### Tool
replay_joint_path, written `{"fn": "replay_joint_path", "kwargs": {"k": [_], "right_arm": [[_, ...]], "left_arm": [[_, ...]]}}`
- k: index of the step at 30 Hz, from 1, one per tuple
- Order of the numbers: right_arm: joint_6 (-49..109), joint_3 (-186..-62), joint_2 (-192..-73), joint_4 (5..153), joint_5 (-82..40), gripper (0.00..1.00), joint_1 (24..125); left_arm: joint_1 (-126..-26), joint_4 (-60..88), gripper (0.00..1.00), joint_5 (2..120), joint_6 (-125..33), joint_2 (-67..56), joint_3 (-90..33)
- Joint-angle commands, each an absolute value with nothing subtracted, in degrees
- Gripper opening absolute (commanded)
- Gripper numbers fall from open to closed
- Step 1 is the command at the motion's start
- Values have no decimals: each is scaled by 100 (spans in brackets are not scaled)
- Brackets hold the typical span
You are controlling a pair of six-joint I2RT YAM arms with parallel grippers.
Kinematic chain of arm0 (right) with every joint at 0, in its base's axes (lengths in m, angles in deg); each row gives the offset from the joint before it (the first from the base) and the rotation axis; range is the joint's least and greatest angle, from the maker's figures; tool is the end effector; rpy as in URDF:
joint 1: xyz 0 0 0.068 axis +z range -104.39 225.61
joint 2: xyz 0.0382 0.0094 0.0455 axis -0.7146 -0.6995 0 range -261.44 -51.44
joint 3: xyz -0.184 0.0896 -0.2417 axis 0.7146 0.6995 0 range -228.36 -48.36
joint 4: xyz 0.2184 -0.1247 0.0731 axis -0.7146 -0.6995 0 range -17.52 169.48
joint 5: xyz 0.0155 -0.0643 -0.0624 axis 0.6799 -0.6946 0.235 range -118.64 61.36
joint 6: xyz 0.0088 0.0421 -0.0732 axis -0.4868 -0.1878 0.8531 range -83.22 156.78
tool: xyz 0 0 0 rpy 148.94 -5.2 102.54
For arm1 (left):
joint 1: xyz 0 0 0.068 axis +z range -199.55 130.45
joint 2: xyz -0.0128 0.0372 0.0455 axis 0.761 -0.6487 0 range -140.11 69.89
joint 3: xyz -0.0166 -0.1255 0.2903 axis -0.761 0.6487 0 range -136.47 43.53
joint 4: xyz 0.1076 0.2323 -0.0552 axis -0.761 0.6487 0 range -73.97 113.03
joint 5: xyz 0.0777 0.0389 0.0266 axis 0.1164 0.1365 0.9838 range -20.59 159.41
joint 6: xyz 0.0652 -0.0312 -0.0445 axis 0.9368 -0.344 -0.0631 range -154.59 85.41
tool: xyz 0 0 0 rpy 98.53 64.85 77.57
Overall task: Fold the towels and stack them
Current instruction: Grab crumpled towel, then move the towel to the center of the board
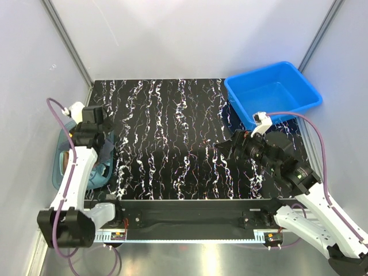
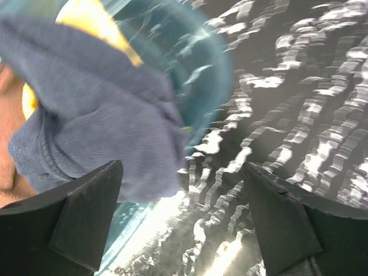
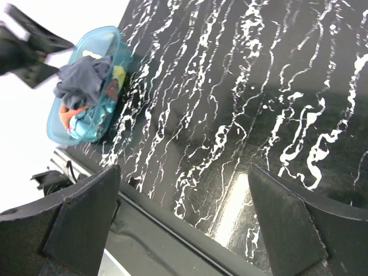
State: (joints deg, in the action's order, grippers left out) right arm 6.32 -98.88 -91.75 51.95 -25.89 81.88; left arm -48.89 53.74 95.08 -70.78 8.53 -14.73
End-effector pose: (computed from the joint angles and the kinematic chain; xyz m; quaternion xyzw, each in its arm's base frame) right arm 0.1246 0.0958 0.3719 -0.0550 0.8036 0.3419 0.4841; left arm 0.2267 0.0350 0.3393 -0.3679 0.8119 0.0686 0.4481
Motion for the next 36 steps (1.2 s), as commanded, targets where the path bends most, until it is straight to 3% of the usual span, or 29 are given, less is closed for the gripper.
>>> {"fn": "replay_joint_path", "kwargs": {"k": [1, 4, 5, 7, 11, 17, 22, 24, 29, 35, 36], "right_arm": [[900, -9969, -9099, 5479, -2283, 100, 8235], [979, -9977, -9038, 5435, -2196, 100, 8235], [988, -9969, -9011, 5409, -2169, 100, 8226], [1015, -9960, -8950, 5391, -2143, 100, 8235], [1058, -9942, -8783, 5356, -2222, 100, 8217], [1085, -9995, -8747, 5373, -2511, 100, 8226], [1076, -10249, -8984, 5250, -3047, 100, 8226], [1067, -10416, -9081, 5128, -3371, 100, 8235], [1146, -10654, -9380, 4899, -3663, 100, 8226], [1085, -10541, -9740, 4618, -3830, 100, 8235], [1041, -10505, -9827, 4635, -3822, 100, 8235]], "left_arm": [[-4412, 5313, 88, 9702, -7616, 723, -984], [-4060, 4838, 75, 9297, -7634, 565, -710], [-4033, 4776, 57, 9262, -7625, 469, -718], [-4015, 4767, 44, 9244, -7459, 223, -762], [-4015, 4924, 0, 8859, -7151, 99, -1418], [-4348, 4758, 0, 7839, -6545, 713, -2808], [-5727, 4706, 0, 7076, -6394, 714, -4319], [-6219, 4574, 0, 6276, -6535, 670, -4357], [-7597, 3494, 0, 5519, -7062, 863, -2562], [-8506, 3264, 0, 6421, -7721, 592, -152], [-8498, 3299, 5, 6571, -7826, 565, 132]]}}
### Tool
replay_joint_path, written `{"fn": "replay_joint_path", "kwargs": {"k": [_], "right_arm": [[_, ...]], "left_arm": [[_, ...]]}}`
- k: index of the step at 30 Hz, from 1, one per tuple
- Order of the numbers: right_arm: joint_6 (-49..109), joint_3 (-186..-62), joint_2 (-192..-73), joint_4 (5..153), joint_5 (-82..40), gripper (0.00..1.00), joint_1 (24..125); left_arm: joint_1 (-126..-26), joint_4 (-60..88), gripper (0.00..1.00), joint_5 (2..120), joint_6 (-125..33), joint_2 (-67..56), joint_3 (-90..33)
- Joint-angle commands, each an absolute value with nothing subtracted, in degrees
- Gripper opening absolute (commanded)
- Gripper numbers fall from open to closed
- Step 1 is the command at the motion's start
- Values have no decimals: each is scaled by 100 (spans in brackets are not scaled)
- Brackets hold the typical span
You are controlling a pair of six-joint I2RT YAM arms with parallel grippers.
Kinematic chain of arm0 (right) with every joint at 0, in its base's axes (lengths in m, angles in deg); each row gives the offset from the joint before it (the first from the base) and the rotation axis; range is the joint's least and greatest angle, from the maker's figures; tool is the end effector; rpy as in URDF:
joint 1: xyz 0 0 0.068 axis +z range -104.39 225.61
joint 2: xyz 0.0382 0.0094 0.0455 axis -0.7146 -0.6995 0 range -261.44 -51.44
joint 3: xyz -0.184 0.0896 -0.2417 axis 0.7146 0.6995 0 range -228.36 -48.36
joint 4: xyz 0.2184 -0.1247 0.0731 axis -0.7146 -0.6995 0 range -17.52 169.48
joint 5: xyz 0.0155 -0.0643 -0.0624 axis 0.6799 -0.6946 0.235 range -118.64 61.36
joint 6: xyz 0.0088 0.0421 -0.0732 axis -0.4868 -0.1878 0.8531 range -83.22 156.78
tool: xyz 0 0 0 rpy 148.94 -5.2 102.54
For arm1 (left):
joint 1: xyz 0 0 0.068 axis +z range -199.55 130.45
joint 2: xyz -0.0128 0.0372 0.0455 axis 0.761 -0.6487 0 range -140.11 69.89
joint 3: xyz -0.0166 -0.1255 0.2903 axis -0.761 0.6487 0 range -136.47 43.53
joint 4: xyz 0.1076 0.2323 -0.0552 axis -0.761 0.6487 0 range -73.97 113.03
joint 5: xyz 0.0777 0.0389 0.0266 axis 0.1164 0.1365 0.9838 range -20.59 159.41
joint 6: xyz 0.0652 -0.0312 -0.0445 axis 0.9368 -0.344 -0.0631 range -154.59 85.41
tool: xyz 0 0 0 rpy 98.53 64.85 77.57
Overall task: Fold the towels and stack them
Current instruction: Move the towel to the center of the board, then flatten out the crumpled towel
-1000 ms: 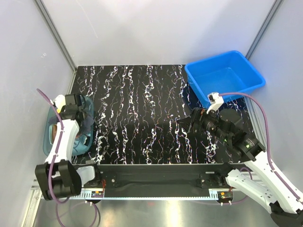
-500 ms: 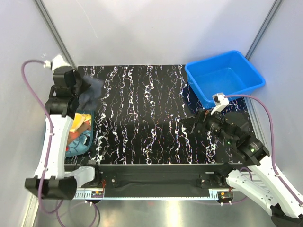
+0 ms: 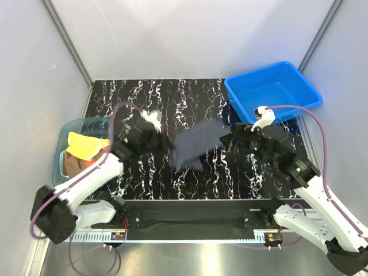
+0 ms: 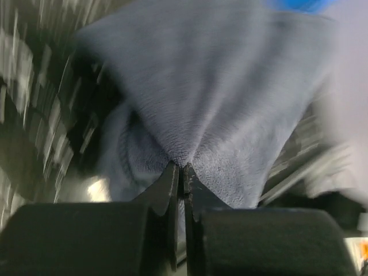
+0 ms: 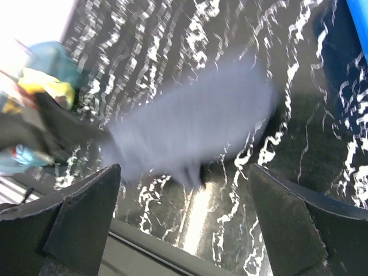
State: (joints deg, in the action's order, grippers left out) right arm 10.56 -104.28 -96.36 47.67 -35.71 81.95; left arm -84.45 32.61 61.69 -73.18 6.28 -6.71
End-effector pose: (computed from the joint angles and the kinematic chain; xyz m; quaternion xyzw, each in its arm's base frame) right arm 0.1417 0.0928 0.3850 -0.0376 0.8215 0.2508 0.5107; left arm 0.2104 -0.1589 0.3183 0.0058 0.8645 -0.3453 0.3652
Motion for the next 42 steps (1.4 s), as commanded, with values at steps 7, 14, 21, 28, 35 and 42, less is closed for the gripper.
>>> {"fn": "replay_joint_path", "kwargs": {"k": [7, 14, 21, 28, 35, 42], "right_arm": [[33, -9890, -10977, 5170, -3909, 86, 8235], [-761, -9293, -12033, 5839, -3901, 59, 8226], [-675, -9352, -11027, 5164, -4632, 53, 7124], [-172, -10099, -10408, 4899, -4060, 54, 5879], [-181, -9943, -10198, 5021, -3743, 55, 5862], [-137, -9565, -10092, 5188, -3514, 55, 5871]], "left_arm": [[-8497, 3221, 66, 7450, -7593, 854, 514], [-8391, 3116, 60, 6185, -6343, -489, -1376], [-10752, 2289, 56, 6903, -4631, -999, -1500], [-11591, 2130, 54, 7609, -4285, -2395, -2062], [-11987, 2279, 53, 8022, -4443, -3908, -2931], [-12013, 2657, 25, 8715, -4610, -4410, -3127]]}}
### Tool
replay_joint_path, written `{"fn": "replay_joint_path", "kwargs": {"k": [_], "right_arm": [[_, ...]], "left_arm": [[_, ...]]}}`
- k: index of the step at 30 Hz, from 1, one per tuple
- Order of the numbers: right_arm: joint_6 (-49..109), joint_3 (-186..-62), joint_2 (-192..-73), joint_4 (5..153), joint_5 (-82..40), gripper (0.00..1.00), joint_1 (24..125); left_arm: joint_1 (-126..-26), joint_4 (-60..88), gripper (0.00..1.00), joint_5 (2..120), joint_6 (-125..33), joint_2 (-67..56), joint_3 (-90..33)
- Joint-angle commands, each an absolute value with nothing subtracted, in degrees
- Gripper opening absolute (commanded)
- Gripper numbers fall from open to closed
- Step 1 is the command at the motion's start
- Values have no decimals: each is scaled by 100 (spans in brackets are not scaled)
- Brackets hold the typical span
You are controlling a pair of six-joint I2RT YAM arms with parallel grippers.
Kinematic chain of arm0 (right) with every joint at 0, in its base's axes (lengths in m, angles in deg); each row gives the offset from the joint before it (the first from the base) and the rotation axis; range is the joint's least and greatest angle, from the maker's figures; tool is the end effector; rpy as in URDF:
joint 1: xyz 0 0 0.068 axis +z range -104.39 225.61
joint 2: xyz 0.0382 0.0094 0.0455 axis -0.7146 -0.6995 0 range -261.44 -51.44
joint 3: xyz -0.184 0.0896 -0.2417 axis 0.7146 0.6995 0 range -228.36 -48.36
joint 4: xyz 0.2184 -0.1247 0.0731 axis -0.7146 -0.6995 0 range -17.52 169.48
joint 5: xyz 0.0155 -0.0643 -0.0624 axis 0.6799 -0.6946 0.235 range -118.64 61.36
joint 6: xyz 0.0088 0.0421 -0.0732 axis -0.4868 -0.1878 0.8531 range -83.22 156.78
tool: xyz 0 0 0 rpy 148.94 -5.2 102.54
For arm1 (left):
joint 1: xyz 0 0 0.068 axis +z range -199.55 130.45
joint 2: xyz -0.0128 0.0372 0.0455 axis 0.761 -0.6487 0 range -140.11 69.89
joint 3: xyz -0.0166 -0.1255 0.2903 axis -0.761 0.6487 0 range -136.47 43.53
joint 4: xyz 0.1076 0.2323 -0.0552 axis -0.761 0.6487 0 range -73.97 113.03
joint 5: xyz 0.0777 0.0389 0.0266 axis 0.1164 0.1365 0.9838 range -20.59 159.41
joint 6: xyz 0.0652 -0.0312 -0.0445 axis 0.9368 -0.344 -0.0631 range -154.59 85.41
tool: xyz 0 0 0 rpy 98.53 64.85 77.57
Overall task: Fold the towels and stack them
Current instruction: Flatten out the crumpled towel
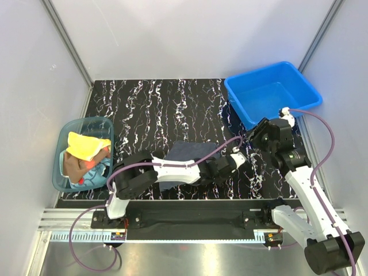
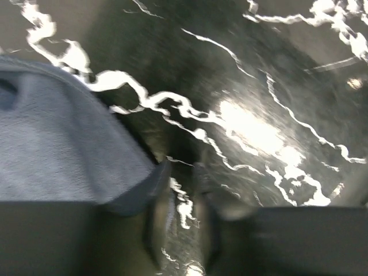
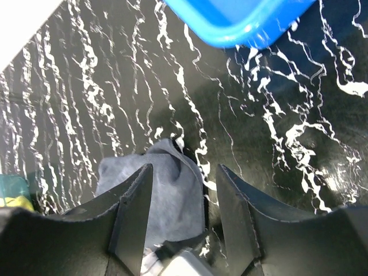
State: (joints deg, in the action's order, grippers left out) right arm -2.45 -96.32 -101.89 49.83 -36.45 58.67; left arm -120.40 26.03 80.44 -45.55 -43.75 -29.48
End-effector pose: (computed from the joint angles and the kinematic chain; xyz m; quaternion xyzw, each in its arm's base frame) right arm 0.1936 0.0344 0.3225 0.2298 0.8431 0.1591 0.4595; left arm 0.1653 -0.4325 0.1687 0.4398 0.8283 -0.1511 0.3127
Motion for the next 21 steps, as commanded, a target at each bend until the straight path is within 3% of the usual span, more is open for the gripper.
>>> {"fn": "replay_joint_path", "kwargs": {"k": [1, 4, 8, 11, 12, 13, 21], "right_arm": [[-145, -9547, -10092, 5215, -3488, 55, 5871], [-137, -9564, -10179, 5346, -3330, 55, 5871], [-110, -9634, -10478, 5531, -3057, 55, 5871], [-110, -9617, -10724, 5619, -2881, 56, 5871], [-136, -9591, -10759, 5654, -2872, 56, 5871], [-145, -9565, -10769, 5724, -2872, 57, 5871], [4, -9547, -10663, 5584, -2951, 59, 5871]], "left_arm": [[-12004, 2675, 19, 8830, -4698, -4384, -3083], [-11943, 2736, 0, 9024, -4838, -4130, -2820], [-11838, 2904, 0, 9201, -4962, -3130, -2450], [-11583, 2773, 1, 8474, -4892, -2548, -2170], [-11591, 2450, 6, 8384, -4744, -2469, -2064], [-11600, 2351, 18, 8243, -4716, -2494, -1967], [-11863, 2298, 40, 7899, -4839, -3294, -2169]]}}
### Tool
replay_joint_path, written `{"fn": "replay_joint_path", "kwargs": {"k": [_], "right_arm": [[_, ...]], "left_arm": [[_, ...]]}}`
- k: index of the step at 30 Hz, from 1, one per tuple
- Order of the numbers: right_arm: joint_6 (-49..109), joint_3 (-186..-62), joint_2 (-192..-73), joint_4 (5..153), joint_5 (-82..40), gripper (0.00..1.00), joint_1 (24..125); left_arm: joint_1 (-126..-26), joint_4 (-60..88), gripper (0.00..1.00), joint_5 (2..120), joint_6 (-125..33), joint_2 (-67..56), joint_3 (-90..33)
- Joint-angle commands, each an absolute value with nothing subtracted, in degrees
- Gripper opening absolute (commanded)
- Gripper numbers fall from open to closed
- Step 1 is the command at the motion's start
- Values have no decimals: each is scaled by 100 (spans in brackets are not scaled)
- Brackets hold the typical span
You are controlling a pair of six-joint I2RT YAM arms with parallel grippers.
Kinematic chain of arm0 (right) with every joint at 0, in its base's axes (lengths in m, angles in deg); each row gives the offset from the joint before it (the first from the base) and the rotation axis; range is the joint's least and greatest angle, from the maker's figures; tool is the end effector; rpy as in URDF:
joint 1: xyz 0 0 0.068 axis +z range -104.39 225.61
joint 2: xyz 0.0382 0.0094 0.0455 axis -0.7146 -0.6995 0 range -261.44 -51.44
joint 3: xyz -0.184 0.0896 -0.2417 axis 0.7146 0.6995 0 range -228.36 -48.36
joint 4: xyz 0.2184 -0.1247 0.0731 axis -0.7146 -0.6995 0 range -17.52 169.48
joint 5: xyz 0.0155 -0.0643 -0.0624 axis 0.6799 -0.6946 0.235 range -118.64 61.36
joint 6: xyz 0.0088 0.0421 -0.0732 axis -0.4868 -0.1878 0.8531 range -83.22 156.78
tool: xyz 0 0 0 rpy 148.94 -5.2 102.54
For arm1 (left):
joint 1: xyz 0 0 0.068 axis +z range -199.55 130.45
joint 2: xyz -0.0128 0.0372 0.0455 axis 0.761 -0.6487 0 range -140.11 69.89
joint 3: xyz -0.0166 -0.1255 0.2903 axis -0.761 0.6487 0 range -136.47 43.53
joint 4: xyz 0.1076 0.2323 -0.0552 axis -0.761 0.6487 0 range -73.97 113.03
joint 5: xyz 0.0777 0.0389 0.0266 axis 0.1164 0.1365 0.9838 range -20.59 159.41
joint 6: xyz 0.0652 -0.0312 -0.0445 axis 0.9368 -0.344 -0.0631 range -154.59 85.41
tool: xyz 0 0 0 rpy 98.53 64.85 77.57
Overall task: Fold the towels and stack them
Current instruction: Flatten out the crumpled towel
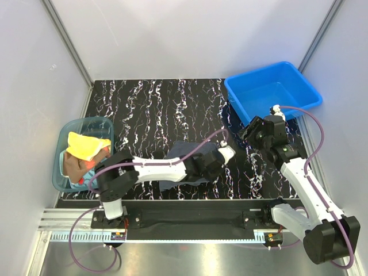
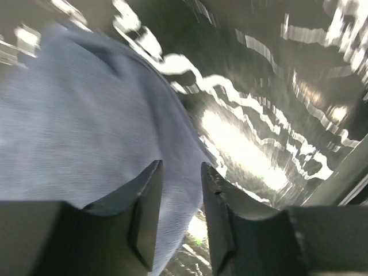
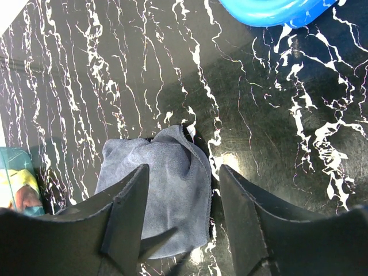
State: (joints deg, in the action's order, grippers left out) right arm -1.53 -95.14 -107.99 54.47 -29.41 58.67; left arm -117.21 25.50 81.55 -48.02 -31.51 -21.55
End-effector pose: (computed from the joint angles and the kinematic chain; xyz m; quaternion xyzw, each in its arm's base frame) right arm 0.2183 0.0496 0.3042 0.1967 0.8640 0.1954 0.4202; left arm 0.1730 -0.3797 0.2143 0.3845 0.8382 -0.1687 0.3481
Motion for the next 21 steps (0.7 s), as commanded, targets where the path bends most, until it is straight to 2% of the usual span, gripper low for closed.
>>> {"fn": "replay_joint_path", "kwargs": {"k": [1, 10, 12, 14, 15, 18, 21], "right_arm": [[-5, -9547, -10654, 5567, -2995, 60, 5871], [-58, -9450, -10777, 5751, -2872, 60, 5871], [-58, -9441, -10821, 5786, -2881, 61, 5862], [-58, -9450, -10891, 5856, -2872, 61, 5871], [-58, -9476, -10926, 5909, -2872, 61, 5871], [-23, -9590, -11207, 6102, -2469, 62, 5871], [74, -9661, -11629, 6584, -1802, 63, 5871]], "left_arm": [[-11881, 2236, 42, 7891, -4848, -3311, -2134], [-11978, 2227, 44, 8172, -5085, -4041, -2195], [-11978, 2192, 31, 8302, -5182, -4041, -2090], [-11978, 2322, 8, 8487, -5269, -3901, -2054], [-11978, 2454, 0, 8784, -5313, -3770, -2080], [-11917, 3122, 0, 9250, -5349, -2682, -2116], [-11427, 3308, 0, 8957, -5331, -1253, -1809]]}}
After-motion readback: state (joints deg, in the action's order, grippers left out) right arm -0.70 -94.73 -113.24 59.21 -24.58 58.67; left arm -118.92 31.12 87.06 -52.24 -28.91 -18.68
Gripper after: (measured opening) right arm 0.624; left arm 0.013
